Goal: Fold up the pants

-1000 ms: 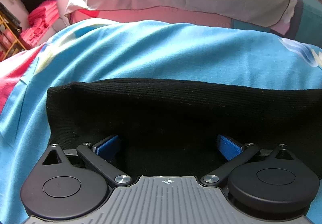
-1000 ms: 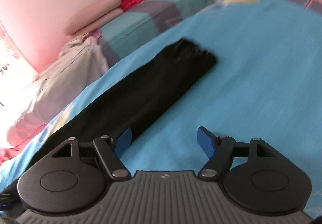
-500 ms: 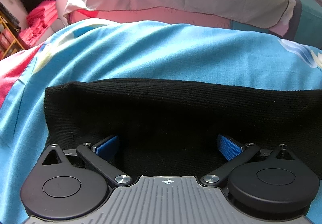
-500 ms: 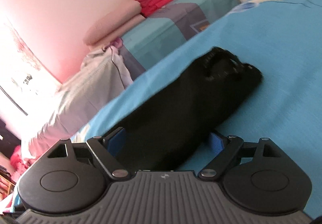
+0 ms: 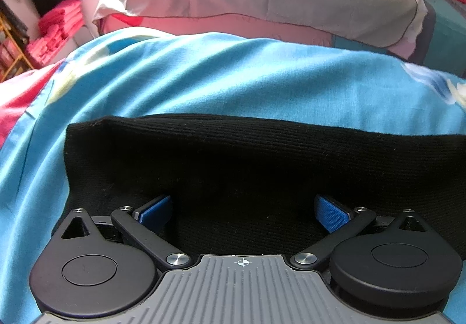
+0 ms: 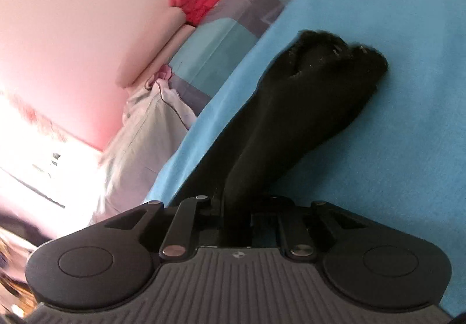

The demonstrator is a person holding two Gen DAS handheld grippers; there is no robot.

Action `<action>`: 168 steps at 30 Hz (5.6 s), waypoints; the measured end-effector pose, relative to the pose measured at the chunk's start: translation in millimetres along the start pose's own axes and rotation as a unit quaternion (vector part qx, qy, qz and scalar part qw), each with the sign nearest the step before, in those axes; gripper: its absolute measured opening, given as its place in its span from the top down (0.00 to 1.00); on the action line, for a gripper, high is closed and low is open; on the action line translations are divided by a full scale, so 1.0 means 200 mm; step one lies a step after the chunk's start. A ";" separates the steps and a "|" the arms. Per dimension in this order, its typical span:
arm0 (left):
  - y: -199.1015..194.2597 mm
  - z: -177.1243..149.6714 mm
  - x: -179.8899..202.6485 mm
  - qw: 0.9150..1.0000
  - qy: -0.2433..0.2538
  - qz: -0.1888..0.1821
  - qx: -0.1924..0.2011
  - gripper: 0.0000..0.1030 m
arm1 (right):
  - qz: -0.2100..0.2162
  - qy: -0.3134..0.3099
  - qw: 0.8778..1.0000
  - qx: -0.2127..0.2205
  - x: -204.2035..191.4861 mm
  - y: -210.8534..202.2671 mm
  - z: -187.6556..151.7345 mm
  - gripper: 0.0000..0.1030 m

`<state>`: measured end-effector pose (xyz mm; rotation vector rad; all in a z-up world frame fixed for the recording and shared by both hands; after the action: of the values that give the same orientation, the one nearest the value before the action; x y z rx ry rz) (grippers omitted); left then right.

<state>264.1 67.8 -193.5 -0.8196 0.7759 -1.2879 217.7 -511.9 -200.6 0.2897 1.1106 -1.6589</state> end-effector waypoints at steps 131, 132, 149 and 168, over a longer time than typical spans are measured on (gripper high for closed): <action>-0.20 -0.22 -0.01 0.986 -0.116 -0.118 0.030 0.00 | 0.254 -0.470 0.837 -0.118 -2.06 -0.31 -1.21 0.81; -0.20 -0.22 0.01 0.986 -0.112 -0.120 0.027 0.00 | 0.244 -0.463 0.845 -0.108 -1.99 -0.31 -1.13 0.82; -0.41 -0.18 0.12 0.985 -0.034 -0.161 0.040 0.00 | -0.004 -0.354 0.935 -0.021 -0.90 -0.19 -0.57 0.40; -0.11 -0.20 0.45 0.989 -0.003 -0.150 0.002 0.00 | 0.254 -0.456 0.818 -0.243 -1.56 0.24 -1.09 0.50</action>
<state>230.3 -27.4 -197.8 -0.9620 0.6618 -1.5515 313.8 -145.9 -134.3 -0.4813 0.5798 -0.7907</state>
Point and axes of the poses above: each gripper's, at about its wrist camera, not at the fingertips, and y roughly the way its jaws point, x to its right, z to its top, the point moved 10 cm from there along y, roughly the way its jaws point, and after that the axes turned 8 degrees about -y, right-handed, at the moved point
